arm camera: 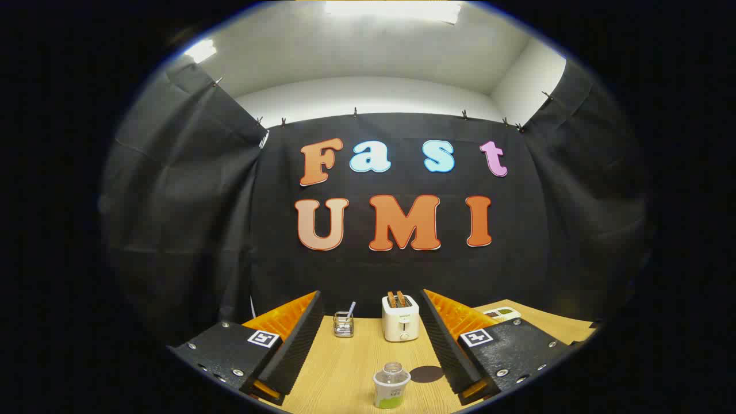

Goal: Take the bottle from table, then pour the juice into the cup, finally place the bottle on the coaster

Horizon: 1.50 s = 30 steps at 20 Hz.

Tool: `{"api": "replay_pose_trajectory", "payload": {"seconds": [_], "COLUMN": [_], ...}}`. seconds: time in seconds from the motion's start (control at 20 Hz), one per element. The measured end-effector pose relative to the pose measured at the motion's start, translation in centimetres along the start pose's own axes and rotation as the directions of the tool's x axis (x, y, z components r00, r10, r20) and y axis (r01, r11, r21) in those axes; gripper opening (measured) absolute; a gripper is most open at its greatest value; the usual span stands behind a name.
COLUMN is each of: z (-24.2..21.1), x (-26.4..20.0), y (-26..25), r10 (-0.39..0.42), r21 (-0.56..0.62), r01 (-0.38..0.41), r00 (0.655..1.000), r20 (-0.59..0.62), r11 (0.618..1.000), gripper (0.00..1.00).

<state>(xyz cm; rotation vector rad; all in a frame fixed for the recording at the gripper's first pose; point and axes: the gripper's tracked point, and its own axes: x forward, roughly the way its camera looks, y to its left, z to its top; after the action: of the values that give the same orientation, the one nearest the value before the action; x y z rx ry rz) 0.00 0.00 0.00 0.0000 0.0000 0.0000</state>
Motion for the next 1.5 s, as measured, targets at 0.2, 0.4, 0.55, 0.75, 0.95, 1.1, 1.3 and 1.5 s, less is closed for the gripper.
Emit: {"api": "replay_pose_trajectory", "payload": {"seconds": [0.2,0.4,0.55,0.75,0.95,1.1,1.3,1.5], "z": [0.3,0.3,0.3,0.2,-0.1,-0.2,-0.4,-0.6], "x": [-0.2,-0.2,-0.3,-0.3,-0.3,-0.2,-0.1,-0.2], "y": [0.4,0.1,-0.1,-0.3,-0.4,-0.7,-1.0,-1.1], "r10": [0.007,0.004,0.003,0.003,0.003,-0.002,-0.012,-0.013], "r21": [-0.010,-0.008,-0.008,-0.008,-0.008,-0.011,-0.013,-0.026], "r01": [-0.007,-0.004,-0.003,-0.003,-0.003,0.002,0.012,0.013], "r00": [1.000,1.000,1.000,1.000,1.000,1.000,1.000,1.000], "r20": [0.006,0.004,0.004,0.003,-0.004,-0.005,-0.006,-0.006], "r11": [1.000,1.000,1.000,1.000,1.000,1.000,1.000,1.000], "gripper": [0.98,0.98,0.98,0.98,0.98,0.98,0.98,0.98]}}
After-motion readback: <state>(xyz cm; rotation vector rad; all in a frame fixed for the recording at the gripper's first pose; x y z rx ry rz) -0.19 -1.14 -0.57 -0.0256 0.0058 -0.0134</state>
